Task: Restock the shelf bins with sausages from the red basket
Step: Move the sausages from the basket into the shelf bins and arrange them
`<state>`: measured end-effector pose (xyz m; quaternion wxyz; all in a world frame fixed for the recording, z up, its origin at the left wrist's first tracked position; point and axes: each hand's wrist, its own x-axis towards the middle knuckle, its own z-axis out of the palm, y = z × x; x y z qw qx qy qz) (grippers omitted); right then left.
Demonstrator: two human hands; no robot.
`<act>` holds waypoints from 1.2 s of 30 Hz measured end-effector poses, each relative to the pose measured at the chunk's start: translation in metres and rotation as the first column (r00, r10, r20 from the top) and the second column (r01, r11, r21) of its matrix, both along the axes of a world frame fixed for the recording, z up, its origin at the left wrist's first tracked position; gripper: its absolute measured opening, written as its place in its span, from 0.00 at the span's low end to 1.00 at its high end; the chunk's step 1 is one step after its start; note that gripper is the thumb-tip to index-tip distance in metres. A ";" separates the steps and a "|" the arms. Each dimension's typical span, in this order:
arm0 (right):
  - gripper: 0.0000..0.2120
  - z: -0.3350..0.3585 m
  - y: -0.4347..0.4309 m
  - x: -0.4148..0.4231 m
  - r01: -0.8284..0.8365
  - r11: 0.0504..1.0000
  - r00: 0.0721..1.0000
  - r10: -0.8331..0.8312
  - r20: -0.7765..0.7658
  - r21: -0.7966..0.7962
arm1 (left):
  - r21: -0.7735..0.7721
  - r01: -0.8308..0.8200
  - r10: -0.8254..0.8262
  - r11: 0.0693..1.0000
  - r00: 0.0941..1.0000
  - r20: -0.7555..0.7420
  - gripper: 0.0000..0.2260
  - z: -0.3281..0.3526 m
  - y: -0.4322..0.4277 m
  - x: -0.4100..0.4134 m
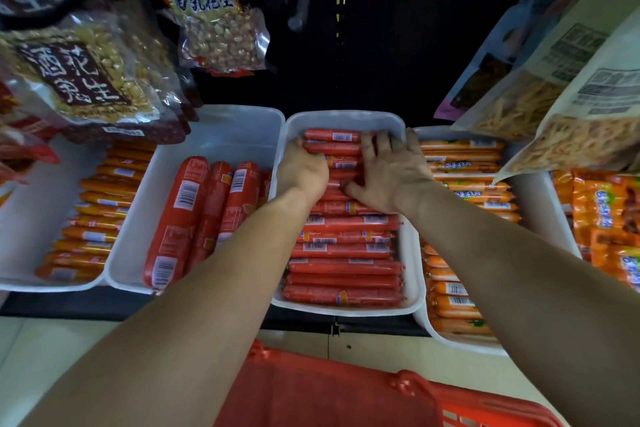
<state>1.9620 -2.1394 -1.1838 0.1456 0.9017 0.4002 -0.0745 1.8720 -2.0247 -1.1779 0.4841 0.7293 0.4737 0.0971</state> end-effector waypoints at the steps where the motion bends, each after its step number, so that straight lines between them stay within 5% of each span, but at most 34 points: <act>1: 0.50 0.000 0.000 0.001 -0.002 1.000 1.000 0.002 0.001 -0.003 | -0.001 -0.001 0.001 1.000 1.000 -0.002 0.10 0.002 0.000 0.000; 14: 0.46 0.000 -0.009 0.003 -0.039 0.998 0.999 0.040 -0.030 0.050 | 0.017 0.117 -0.117 0.993 0.993 -0.013 0.19 -0.008 0.006 0.013; 19: 0.37 0.003 -0.009 -0.002 -0.017 0.988 1.000 0.018 -0.002 0.152 | -0.029 0.166 -0.166 0.986 0.986 0.007 0.19 -0.001 0.011 0.009; 22: 0.33 0.015 -0.018 -0.005 -0.117 0.944 0.993 0.115 0.024 0.308 | 0.089 0.190 -0.190 0.978 0.982 -0.011 0.22 0.018 0.009 -0.002; 26: 0.31 0.022 -0.024 -0.037 -0.258 0.915 0.934 0.318 -0.160 0.311 | 0.151 0.220 -0.233 0.964 0.969 0.081 0.19 0.044 0.007 -0.047; 31: 0.31 0.004 -0.021 -0.064 -0.351 0.924 0.865 0.381 -0.325 0.150 | 0.432 0.473 -0.424 0.768 0.881 -0.211 0.19 0.053 0.026 -0.129; 34: 0.32 0.006 -0.017 -0.065 -0.317 0.944 0.895 0.330 -0.301 0.092 | 0.434 0.674 -0.536 0.598 0.739 -0.408 0.25 0.041 0.029 -0.163; 36: 0.33 0.014 -0.009 -0.070 -0.306 0.938 0.908 0.338 -0.249 0.160 | 0.405 0.720 -0.560 0.564 0.694 -0.454 0.32 0.030 0.030 -0.171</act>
